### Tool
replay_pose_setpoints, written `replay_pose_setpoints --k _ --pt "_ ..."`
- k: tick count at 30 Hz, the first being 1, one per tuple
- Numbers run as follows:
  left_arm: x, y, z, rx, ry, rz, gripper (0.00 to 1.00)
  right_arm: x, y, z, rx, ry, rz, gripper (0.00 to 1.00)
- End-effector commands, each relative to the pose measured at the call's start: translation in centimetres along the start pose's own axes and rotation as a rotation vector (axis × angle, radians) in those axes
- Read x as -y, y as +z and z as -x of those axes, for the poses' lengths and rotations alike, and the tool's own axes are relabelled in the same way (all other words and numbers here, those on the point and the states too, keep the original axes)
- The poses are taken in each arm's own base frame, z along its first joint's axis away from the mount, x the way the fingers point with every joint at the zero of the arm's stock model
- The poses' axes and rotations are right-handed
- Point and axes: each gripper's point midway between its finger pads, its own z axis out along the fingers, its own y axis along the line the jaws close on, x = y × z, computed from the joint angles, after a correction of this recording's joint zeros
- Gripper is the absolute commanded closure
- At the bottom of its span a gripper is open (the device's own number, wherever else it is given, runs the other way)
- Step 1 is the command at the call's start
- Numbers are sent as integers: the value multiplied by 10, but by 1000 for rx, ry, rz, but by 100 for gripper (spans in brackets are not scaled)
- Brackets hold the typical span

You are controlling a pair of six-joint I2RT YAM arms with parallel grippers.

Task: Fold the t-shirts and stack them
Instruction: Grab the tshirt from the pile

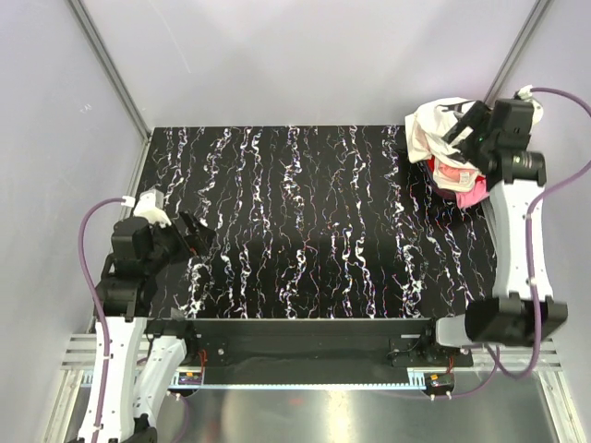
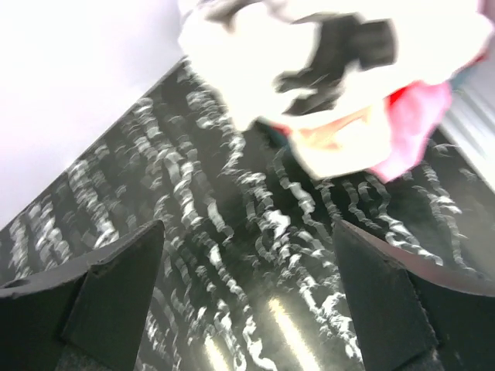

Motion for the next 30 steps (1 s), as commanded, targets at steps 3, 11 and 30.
replay_pose_setpoints --k 3,11,30 --pt "5 0 4 65 16 -45 1 33 48 24 -46 29 -139 5" --pt "6 -5 5 83 19 -53 1 42 143 23 -152 11 -217 6" --pt "3 -17 15 181 18 -56 1 -152 7 48 -65 -195 351 100"
